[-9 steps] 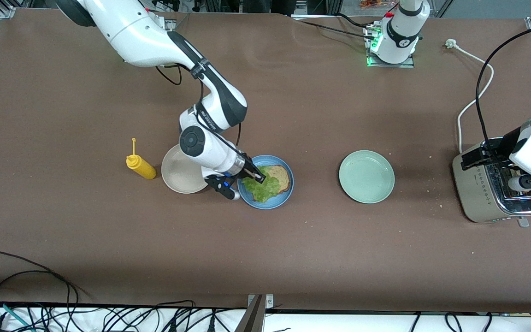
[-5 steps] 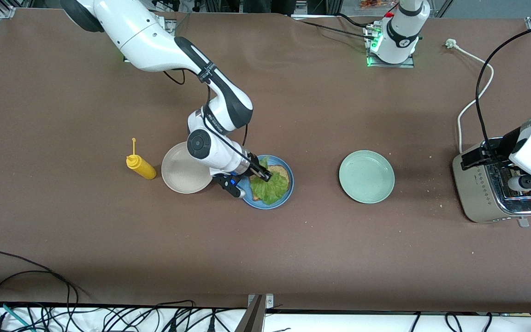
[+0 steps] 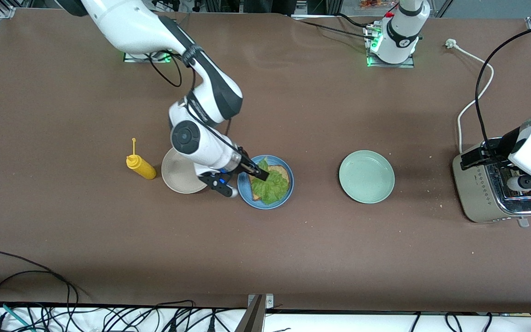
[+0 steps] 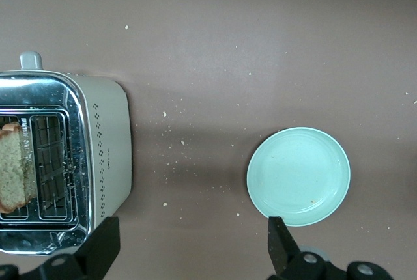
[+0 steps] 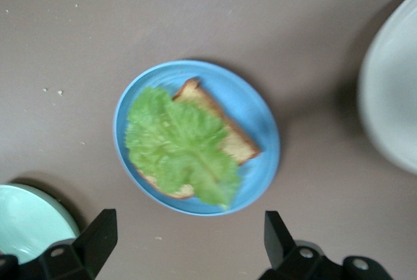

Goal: Make sandwich in blue plate with both arms
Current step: 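Release the lettuce onto the bread with the right gripper, then move the right gripper back to the yellow squeeze bottle, then grasp the yellow squeeze bottle with the right gripper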

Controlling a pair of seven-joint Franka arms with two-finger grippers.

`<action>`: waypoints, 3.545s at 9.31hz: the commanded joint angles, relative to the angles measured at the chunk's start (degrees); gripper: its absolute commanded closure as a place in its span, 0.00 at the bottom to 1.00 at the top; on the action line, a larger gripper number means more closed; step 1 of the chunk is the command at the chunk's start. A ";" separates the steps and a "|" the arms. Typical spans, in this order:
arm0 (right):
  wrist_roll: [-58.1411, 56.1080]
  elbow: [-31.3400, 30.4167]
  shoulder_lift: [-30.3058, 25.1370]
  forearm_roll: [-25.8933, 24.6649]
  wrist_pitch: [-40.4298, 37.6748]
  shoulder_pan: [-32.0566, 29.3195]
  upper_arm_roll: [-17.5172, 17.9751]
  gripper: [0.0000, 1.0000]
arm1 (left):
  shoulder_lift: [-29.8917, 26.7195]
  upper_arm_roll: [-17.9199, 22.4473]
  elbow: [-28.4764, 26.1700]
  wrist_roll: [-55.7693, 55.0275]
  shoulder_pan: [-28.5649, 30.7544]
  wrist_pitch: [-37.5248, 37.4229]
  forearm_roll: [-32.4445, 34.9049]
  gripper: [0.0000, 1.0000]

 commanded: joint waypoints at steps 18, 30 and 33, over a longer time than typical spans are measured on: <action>-150.68 -23.66 -10.54 27.32 -23.55 -15.99 -39.04 0.00 | 0.08 -0.01 0.16 0.69 -0.21 -0.71 -1.00 0.00; -197.40 -21.47 7.32 57.76 -42.89 -17.05 -36.77 0.00 | 0.35 -0.01 -0.01 0.69 -0.30 -0.71 -1.00 0.00; -198.38 -20.85 7.41 58.39 -43.06 -17.66 -36.41 0.08 | 0.35 -0.01 -0.01 0.69 -0.30 -0.71 -1.00 0.00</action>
